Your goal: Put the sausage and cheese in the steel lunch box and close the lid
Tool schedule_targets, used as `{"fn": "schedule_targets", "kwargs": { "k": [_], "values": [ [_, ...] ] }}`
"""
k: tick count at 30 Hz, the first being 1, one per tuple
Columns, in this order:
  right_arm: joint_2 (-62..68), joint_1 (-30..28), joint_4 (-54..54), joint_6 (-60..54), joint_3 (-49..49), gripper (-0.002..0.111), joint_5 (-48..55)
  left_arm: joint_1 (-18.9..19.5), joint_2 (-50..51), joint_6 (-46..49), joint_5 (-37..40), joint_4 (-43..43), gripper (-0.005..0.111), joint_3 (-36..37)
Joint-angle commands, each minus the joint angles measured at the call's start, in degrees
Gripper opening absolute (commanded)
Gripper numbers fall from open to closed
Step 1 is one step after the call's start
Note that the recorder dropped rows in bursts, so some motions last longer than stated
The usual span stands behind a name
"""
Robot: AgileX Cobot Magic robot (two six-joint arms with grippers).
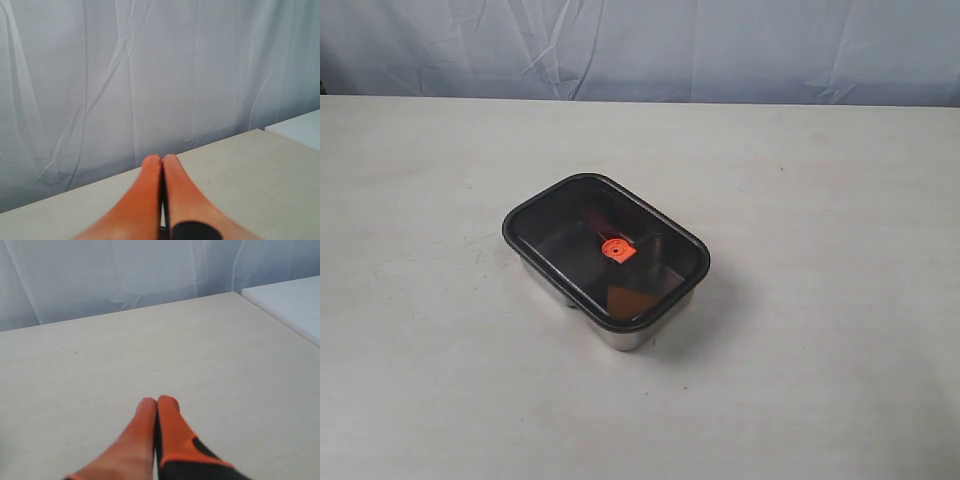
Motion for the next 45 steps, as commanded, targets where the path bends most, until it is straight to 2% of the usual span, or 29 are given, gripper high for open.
{"fn": "schedule_targets", "kwargs": {
  "k": [1,13,15,18,21,23,25,27,33,45],
  "values": [
    [-0.4,-0.3,-0.6,-0.3,0.1,-0.001,-0.1,-0.2,-0.4,-0.3,0.3,-0.1,0.000,0.4],
    [-0.4,-0.3,-0.8,-0.3,0.1,-0.001,-0.4,-0.2,-0.4,-0.3,0.3,-0.1,0.000,0.4],
    [-0.4,-0.3,-1.0,-0.3,0.1,-0.001,-0.3,-0.2,-0.8,0.1,-1.3,2.2,0.000,1.1],
    [-0.4,-0.3,-1.1,-0.3,0.1,-0.001,-0.3,1.9,-6.2,-11.3,-2.5,10.9,0.000,7.5],
    [-0.4,-0.3,-1.1,-0.3,0.1,-0.001,-0.3,10.7,-17.3,-32.9,1.5,27.1,0.000,15.7],
    [-0.4,-0.3,-1.1,-0.3,0.1,-0.001,-0.3,15.4,-24.4,-43.1,3.1,36.2,0.000,19.0],
    [-0.4,-0.3,-1.1,-0.3,0.1,-0.001,-0.3,18.9,-30.6,-51.4,5.4,44.2,0.000,20.8],
    [-0.4,-0.3,-1.1,-0.3,0.1,-0.001,-0.3,21.3,-31.1,-55.7,7.0,48.5,0.000,21.7],
    [-0.4,-0.3,-1.0,-0.3,0.1,-0.001,-0.3,22.4,-31.1,-63.9,8.2,58.7,0.000,24.2],
    [-0.4,-0.3,-0.8,-0.3,0.1,-0.001,-0.1,22.4,-31.1,-65.2,1.9,59.2,0.000,30.7]
  ]
}}
